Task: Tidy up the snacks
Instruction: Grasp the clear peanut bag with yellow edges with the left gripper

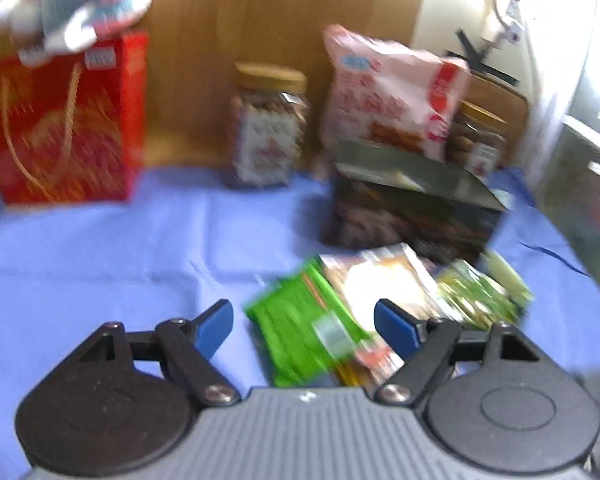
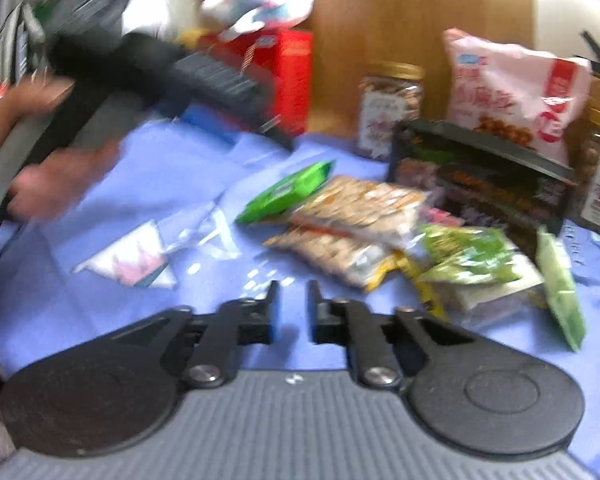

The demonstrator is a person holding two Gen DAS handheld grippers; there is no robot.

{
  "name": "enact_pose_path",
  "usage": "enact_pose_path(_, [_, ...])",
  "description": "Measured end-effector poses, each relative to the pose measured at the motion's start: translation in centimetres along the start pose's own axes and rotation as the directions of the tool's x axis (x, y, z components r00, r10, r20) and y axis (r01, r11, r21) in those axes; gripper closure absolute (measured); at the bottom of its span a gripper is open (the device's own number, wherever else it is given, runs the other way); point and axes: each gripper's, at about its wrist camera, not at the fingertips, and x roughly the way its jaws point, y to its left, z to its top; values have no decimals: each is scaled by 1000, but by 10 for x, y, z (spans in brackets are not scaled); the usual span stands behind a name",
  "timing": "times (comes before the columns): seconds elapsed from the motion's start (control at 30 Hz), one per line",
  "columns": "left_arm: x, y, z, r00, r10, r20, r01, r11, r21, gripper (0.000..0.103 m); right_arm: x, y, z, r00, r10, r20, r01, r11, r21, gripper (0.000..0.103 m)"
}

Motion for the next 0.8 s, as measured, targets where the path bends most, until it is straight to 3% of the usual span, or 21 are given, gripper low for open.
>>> enact_pose_path(0.03, [1,1,-5,999,-44,-28,43,999,-12,23,0,-7,2,1000,-16,9,16,999,30,50])
enact_pose_path(0.07, [2,2,-10,995,-84,-52,83,996,-24,24,3,-14,3,1000,-28,10,28,998,58,46])
enact_pose_path(0.13, [8,0,-18,986,-137,-96,134,990,-41,24,10,-23,5,999,-31,-10,32,996,87,46])
enact_pose_path(0.23, [24,-4,-25,982,-132,-137,125,991,-55,24,26,-32,4,999,-35,-41,40,992,118,47])
enact_pose_path(0.3, [36,-4,-25,976,-163,-146,152,985,-83,24,35,-36,5,998,-15,-61,24,988,150,57])
enact_pose_path(0.33, [40,-4,-24,977,-169,-132,158,984,-85,24,38,-37,6,998,-9,-58,18,987,157,72])
enact_pose_path(0.37, [43,-5,-23,980,-159,-122,150,985,-82,29,39,-37,6,998,-12,-56,21,988,155,78])
enact_pose_path(0.43, [46,-9,-21,978,-170,-123,161,983,-84,51,37,-34,7,999,-4,-50,11,989,146,86])
enact_pose_path(0.5, [43,-13,-24,970,-198,-140,187,978,-89,59,29,-28,5,999,-1,-55,7,993,115,90])
enact_pose_path(0.6, [25,-23,-37,968,-196,-158,193,981,-29,62,13,-14,-1,997,36,-74,-31,997,70,90])
enact_pose_path(0.73, [-11,-27,-63,963,-207,-174,213,977,19,59,-12,3,-12,986,145,-88,-143,989,28,88])
enact_pose_path(0.8, [-23,-25,-73,964,-199,-177,206,978,24,37,-18,7,-15,982,171,-85,-171,985,9,83])
